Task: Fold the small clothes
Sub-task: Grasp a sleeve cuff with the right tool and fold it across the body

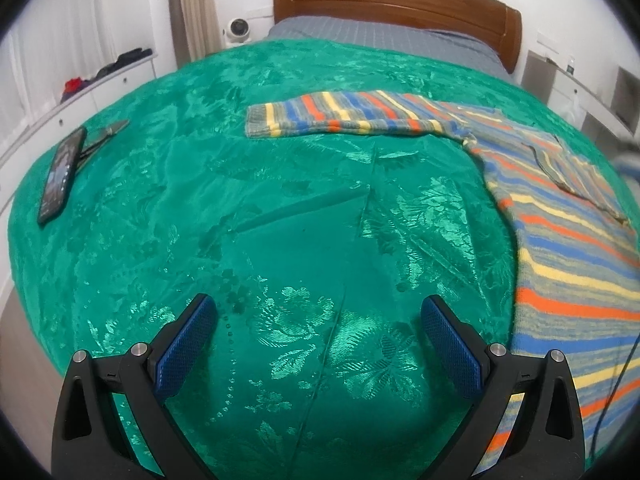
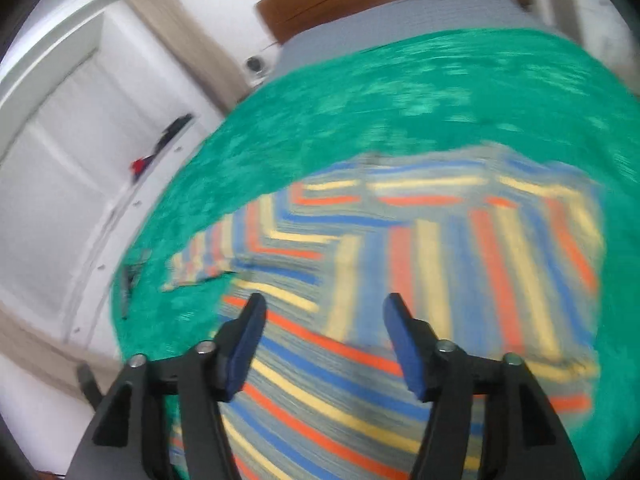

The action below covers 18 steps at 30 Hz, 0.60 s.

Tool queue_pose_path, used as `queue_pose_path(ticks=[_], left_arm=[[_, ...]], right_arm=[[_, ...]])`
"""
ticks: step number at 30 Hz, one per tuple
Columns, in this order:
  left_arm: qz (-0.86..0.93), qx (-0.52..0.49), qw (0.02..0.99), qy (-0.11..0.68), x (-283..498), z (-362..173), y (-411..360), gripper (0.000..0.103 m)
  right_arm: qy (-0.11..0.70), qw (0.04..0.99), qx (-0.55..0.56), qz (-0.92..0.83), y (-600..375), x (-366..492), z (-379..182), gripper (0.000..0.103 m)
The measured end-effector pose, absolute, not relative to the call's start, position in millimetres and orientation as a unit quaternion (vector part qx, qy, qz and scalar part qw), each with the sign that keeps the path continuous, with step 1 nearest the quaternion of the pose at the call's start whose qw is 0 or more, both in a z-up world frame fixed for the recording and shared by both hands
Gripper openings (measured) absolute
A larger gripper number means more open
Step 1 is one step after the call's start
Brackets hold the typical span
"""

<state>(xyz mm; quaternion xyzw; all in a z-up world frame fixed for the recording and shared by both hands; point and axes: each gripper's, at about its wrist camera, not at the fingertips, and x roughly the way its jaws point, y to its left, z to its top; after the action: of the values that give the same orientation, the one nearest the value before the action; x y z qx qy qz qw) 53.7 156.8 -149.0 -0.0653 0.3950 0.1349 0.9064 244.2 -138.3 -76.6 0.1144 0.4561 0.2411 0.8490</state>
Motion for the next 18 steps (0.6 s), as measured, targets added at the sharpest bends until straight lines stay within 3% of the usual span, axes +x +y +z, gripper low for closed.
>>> queue_pose_path(ticks=[8, 18], left_arm=[[0.137, -0.051, 0.905, 0.400, 54, -153, 149, 0.103], [0.140, -0.041, 0.904, 0.401, 55, -154, 145, 0.103]], right_arm=[[0.424, 0.899, 0.056, 0.095, -257, 165, -102, 0.065], [0.392, 0.913, 0.110, -0.031, -349, 135, -133, 0.071]])
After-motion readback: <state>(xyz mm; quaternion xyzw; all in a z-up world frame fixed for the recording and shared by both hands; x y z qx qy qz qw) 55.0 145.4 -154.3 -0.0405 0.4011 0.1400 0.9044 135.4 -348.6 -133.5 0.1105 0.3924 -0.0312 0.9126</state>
